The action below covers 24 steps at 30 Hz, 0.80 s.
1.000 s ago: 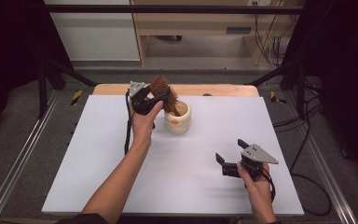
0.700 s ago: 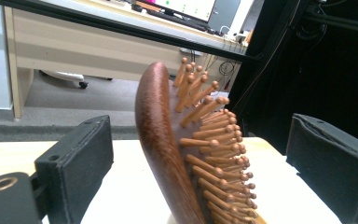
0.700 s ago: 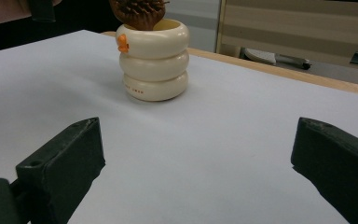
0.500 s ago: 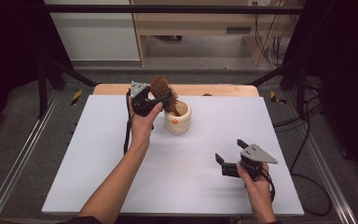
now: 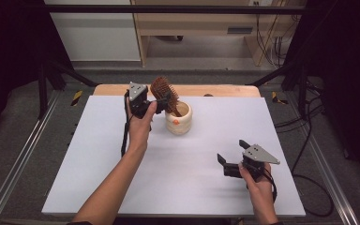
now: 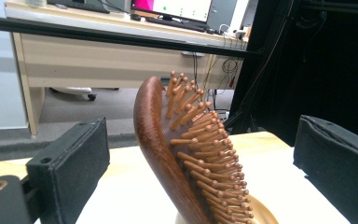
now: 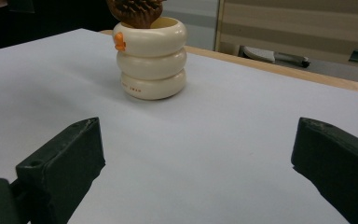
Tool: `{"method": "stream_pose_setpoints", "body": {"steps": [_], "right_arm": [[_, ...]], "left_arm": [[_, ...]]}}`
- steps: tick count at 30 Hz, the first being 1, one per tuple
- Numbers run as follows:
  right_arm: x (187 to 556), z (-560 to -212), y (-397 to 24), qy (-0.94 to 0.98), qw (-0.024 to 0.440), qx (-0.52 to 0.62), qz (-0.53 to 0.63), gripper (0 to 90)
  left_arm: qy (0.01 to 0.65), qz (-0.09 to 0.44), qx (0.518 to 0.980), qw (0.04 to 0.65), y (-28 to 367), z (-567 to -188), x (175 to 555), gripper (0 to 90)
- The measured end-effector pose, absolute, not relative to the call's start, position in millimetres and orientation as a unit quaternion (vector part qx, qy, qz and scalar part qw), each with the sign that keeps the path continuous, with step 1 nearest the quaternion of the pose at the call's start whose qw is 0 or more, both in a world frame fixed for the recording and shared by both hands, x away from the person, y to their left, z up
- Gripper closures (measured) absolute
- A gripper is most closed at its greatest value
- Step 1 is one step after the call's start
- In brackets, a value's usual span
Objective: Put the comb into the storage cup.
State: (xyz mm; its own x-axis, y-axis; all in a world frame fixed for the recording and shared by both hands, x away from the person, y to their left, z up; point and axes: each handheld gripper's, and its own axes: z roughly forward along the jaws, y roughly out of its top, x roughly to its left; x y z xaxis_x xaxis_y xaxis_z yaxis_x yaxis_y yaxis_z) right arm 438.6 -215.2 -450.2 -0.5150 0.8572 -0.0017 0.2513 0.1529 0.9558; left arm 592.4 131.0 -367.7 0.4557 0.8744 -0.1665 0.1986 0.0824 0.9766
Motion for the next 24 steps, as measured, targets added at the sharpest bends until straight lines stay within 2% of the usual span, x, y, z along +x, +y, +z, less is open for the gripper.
{"method": "stream_pose_setpoints", "body": {"steps": [24], "right_arm": [[439, -450, -214, 0.701, 0.293, 0.394, 0.517, 2.8]], "left_arm": [[0.396, 0.326, 0.628, 0.585, 134, -355, 584, 3.7]]}}
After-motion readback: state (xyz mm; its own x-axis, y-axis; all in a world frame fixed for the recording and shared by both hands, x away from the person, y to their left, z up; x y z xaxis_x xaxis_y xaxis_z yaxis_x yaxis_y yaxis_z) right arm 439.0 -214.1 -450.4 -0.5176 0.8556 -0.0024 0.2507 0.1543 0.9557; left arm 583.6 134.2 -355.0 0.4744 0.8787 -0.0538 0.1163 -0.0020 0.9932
